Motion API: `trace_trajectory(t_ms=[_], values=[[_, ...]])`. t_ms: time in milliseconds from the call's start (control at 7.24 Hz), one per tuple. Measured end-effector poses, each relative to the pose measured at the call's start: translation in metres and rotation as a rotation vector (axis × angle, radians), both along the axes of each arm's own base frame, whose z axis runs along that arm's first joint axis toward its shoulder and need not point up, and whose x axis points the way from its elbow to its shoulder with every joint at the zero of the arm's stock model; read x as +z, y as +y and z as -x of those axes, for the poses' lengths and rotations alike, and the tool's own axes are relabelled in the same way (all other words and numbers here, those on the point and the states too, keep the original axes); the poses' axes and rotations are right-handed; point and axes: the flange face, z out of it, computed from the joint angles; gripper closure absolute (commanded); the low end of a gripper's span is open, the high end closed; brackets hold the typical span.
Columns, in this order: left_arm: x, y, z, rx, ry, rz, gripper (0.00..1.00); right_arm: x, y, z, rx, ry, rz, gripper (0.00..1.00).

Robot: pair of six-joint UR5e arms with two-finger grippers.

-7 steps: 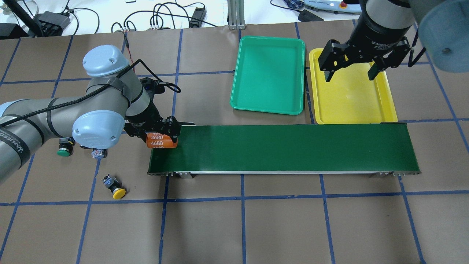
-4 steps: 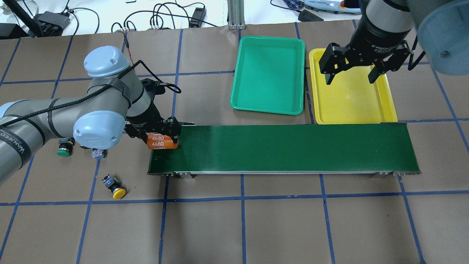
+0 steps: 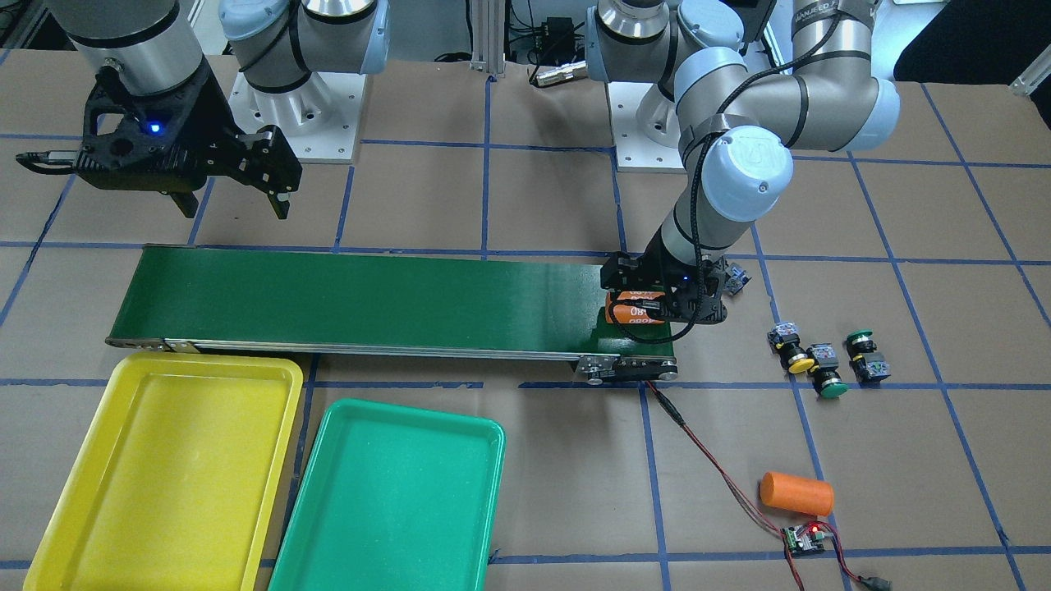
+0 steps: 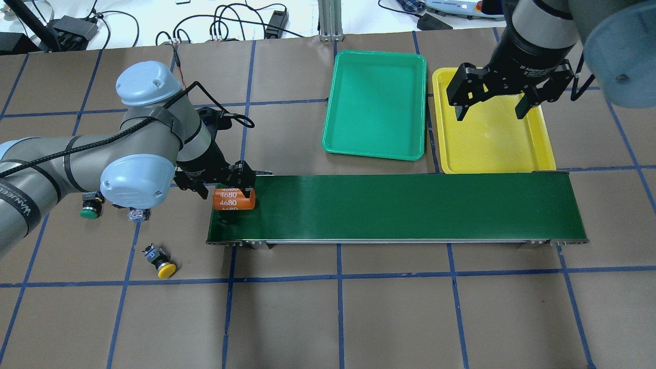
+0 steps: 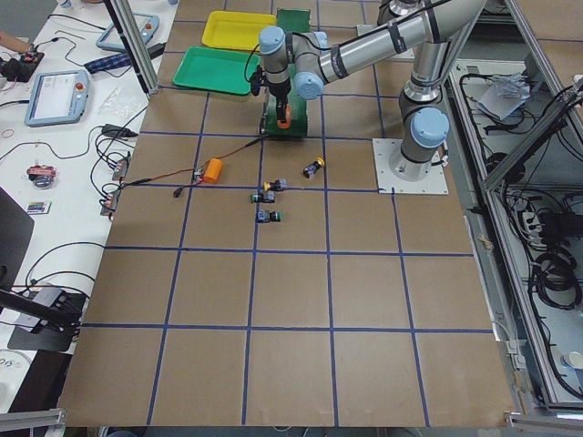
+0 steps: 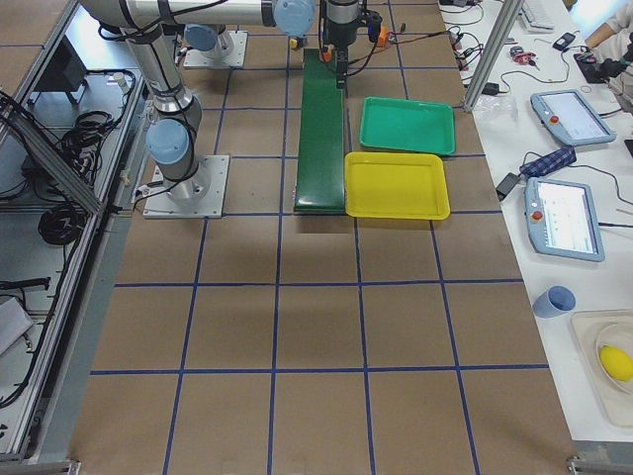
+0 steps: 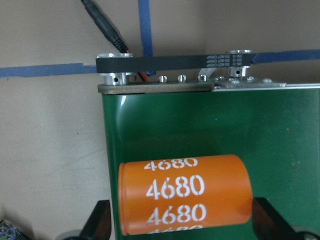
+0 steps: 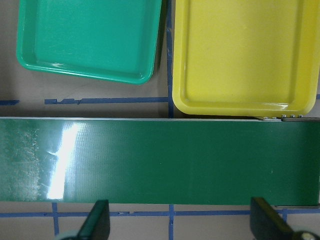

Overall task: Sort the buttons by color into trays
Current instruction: 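Raise the left gripper and move to the second orange cylinder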

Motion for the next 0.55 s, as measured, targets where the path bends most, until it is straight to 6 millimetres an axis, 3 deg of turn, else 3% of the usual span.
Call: trace_trajectory(t_ms=[276, 553], values=[[0.042, 0.001, -0.003, 0.003, -0.008, 0.040, 0.00, 0.000, 0.000, 0.001, -0.001, 0.000, 0.000, 0.00], [0.070, -0.008, -0.015, 0.019, -0.017, 0.061, 0.00, 0.000, 0.000, 0.001, -0.003, 0.000, 0.000, 0.00]])
